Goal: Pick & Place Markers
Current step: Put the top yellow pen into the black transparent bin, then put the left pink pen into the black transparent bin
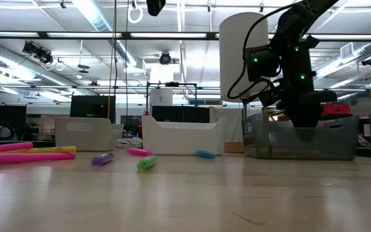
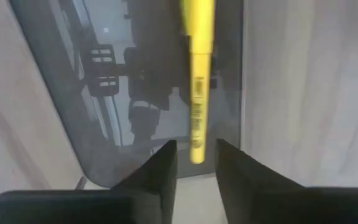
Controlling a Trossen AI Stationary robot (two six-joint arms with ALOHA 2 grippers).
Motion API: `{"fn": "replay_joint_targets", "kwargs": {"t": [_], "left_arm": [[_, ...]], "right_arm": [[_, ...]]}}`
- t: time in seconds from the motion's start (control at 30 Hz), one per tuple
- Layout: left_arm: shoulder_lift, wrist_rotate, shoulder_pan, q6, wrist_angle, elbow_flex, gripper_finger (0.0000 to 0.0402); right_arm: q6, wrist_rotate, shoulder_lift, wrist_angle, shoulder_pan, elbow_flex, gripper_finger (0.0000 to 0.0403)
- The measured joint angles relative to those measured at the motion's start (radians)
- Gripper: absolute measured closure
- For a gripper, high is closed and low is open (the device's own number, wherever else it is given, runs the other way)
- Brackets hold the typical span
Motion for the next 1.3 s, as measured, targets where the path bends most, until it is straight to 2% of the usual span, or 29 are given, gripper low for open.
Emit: {"fn": "replay_joint_targets", "kwargs": {"t": [0.3, 0.47, 0.63, 1.0, 1.3], "left_arm": [[0.000, 0.000, 0.000, -0.001, -0.003, 0.000, 0.0280], [0.000, 0.000, 0.000, -0.026, -0.003, 0.000, 0.0280], [0.000, -0.001, 0.000, -0.037, -0.021, 0.000, 0.0280], [0.000, -0.001, -0.001, -0.131, -0.208, 0.000, 0.0280], [0.000, 0.046, -0.001, -0.158, -0.432, 0.000, 0.0280]], "right_arm": [[0.010, -0.001, 0.000, -0.007, 0.003, 0.000, 0.0253], [0.045, -0.053, 0.000, -0.055, 0.003, 0.025, 0.0249], [0.106, -0.126, 0.000, -0.115, 0.012, 0.120, 0.0255], [0.159, -0.143, 0.000, -0.204, 0.095, 0.328, 0.0257], [0.246, -0.144, 0.000, -0.235, 0.147, 0.406, 0.0257]]}}
